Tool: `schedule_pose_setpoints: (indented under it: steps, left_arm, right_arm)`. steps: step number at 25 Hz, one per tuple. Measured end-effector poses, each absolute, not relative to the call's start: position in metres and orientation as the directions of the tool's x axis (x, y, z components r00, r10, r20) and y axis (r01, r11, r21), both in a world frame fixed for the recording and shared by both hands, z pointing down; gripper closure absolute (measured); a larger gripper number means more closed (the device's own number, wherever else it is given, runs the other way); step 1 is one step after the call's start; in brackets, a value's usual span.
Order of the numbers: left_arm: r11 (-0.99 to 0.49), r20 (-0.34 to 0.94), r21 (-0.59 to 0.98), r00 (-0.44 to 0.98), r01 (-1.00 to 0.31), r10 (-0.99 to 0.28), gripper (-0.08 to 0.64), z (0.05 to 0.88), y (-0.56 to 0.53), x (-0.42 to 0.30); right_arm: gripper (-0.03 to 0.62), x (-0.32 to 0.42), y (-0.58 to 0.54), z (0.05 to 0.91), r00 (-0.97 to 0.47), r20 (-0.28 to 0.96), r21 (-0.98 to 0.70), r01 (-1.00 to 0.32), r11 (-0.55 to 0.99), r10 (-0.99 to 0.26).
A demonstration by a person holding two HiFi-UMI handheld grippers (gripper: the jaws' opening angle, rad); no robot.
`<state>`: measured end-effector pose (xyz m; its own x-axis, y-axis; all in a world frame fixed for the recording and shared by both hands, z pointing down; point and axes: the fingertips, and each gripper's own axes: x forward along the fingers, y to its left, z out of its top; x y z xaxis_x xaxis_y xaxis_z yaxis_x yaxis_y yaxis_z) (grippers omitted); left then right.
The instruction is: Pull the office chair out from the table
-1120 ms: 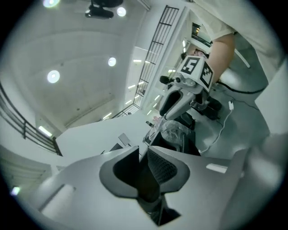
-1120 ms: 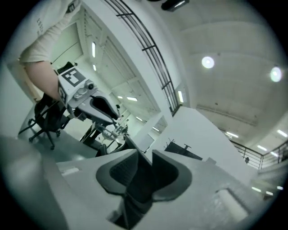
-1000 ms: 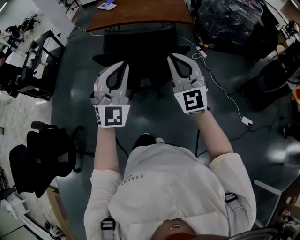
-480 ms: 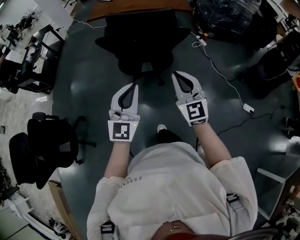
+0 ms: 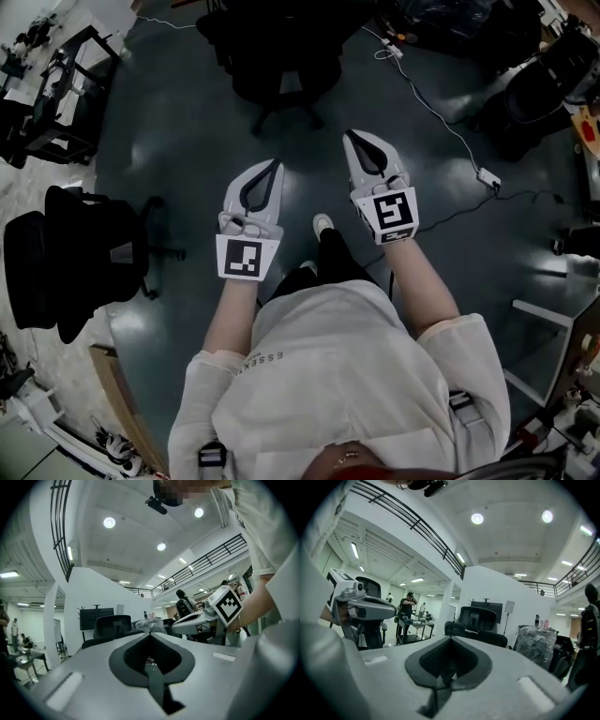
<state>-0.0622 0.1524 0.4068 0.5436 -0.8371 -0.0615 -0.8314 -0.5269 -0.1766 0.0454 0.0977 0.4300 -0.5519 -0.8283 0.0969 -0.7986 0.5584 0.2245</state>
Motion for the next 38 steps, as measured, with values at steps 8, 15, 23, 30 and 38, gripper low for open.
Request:
schedule_pose_setpoints:
  steps: [8, 15, 23, 30, 38]
  left_arm:
    - [-0.534, -0.079, -0.079, 0.539, -0.842, -0.839, 0.543, 0.393, 0.213, -0.074]
    - [-0.481, -0.080, -0.061, 0.485, -0.875, -0.871, 0.543, 0.397, 0.237, -0.069]
    - [-0.469, -0.084, -0.029, 0.469, -0.883, -0.879, 0.543, 0.400, 0.267, -0.053]
    - [-0.455, -0.079, 0.001, 0.453, -0.891, -0.888, 0.543, 0.401, 0.282, -0.034]
    - [-0.442, -0.077, 0.017, 0.440, -0.897, -0.895, 0.543, 0.407, 0.292, -0.029]
  right_arm:
    - [0.604, 0.043, 0.169, 0.435, -0.544, 0.113, 0.190, -0.809, 0.556, -0.831]
    - [0.604, 0.052, 0.213, 0.457, -0.590, 0.151, 0.129, -0.784, 0.608, -0.793]
    - [0.606, 0.065, 0.251, 0.453, -0.633, 0.161, 0.116, -0.750, 0.652, -0.757]
    - [0.606, 0.084, 0.268, 0.451, -0.649, 0.157, 0.113, -0.737, 0.666, -0.745]
    - [0.605, 0.088, 0.275, 0.458, -0.654, 0.169, 0.118, -0.730, 0.673, -0.738]
